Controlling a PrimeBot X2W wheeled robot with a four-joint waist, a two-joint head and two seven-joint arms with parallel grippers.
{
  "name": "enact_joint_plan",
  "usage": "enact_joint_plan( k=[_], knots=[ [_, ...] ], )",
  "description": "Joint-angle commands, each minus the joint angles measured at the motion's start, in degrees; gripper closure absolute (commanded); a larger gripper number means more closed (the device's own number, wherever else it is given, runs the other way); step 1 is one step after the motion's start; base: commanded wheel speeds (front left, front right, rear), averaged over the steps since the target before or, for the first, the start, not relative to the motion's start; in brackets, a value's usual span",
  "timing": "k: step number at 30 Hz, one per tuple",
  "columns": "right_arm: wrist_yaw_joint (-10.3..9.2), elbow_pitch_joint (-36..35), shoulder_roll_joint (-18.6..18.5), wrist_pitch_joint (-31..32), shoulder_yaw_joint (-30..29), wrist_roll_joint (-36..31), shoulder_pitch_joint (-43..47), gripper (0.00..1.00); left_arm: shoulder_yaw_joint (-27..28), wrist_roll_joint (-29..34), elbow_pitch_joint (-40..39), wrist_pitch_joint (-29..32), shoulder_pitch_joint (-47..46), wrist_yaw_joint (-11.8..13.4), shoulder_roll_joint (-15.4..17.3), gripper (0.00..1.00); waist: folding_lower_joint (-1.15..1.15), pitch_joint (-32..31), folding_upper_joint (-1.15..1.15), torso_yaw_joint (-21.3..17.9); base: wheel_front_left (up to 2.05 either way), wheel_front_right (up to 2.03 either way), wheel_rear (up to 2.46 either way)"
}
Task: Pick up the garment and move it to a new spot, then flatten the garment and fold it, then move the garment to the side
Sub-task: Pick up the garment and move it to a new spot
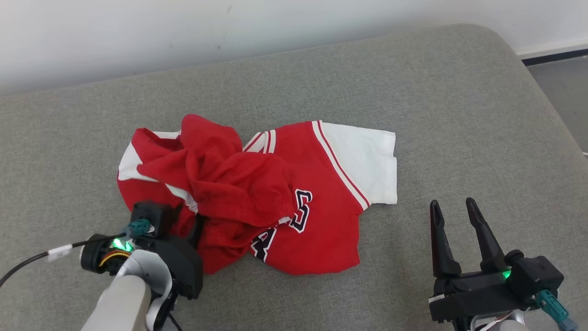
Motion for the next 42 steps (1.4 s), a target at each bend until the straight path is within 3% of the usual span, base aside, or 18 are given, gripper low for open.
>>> enact_joint_plan(
  k=[1,8,14,27,36,42],
  knots=[
    [-0.12,0.11,0.01,-0.03,0.03,0.18,-0.29,0.0,-0.94,-0.38,0.61,0.28,-0.62,-0.15,0.1,1.0,-0.01,-0.05,0.0,0.0,0.0,0.0,0.0],
    [-0.12,0.09,0.01,-0.03,-0.36,0.01,-0.29,0.0,-3.53,-1.59,1.01,-2.15,-3.81,-0.12,1.24,1.0,-0.01,-0.87,0.0,0.55,0.0,0.0,0.0],
    [-0.12,0.31,0.01,-0.03,-0.48,0.61,0.62,0.0,-4.87,-0.69,-3.35,-4.89,-9.67,-0.12,1.66,1.0,-0.01,-3.14,0.0,1.68,0.0,0.0,0.0],
    [-0.12,0.97,-0.02,-0.03,1.05,2.71,1.28,0.0,-5.93,-3.22,-12.45,-1.93,-32.41,-0.04,1.41,1.0,-0.01,-5.26,0.0,1.07,0.0,0.0,0.0],
    [-0.12,0.74,0.01,-0.03,1.06,3.84,1.58,0.0,-7.49,-5.77,-9.74,-1.61,-49.27,-0.03,0.83,1.0,-0.01,-3.69,0.0,-1.42,0.0,0.0,0.0],
    [-0.12,0.66,0.01,-0.03,0.65,4.17,1.04,0.0,-8.23,-6.38,-6.03,-3.47,-54.62,-0.04,-0.18,1.0,-0.01,-2.57,0.0,-1.83,0.0,0.0,0.0]
  ],
)
